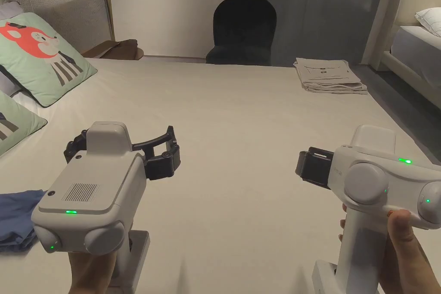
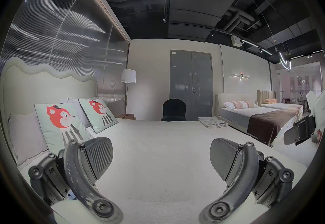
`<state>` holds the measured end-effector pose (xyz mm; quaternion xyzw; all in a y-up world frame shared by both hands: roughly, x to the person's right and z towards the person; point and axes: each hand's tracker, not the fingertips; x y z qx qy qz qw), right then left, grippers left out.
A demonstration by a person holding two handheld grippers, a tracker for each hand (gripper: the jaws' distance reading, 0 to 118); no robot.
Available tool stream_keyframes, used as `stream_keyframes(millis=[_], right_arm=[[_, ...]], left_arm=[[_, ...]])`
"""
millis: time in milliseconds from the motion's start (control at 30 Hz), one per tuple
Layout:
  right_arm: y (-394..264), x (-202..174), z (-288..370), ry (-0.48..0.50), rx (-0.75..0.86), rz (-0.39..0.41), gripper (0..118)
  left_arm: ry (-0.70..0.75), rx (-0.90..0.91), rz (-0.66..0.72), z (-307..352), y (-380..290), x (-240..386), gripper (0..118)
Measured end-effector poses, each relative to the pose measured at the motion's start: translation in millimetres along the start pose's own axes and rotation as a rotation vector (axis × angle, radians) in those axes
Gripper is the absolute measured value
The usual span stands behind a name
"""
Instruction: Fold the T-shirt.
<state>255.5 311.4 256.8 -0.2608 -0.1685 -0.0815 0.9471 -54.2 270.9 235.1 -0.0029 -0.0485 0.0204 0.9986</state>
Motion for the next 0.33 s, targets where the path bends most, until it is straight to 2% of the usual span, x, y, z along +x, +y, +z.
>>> stream_keyframes(millis=[133,333], right_arm=[[-1.7,1.5,2.7,0.029,0.045,0.034,114],[1.9,-0.2,7.3,0.08,0.062,0.024,114]], left_arm=[[0.001,0.0,0.001,0.1,0.1,-0.6,110],[-0.001,0.0,0.001,0.1,-0.1,-0.8,110]])
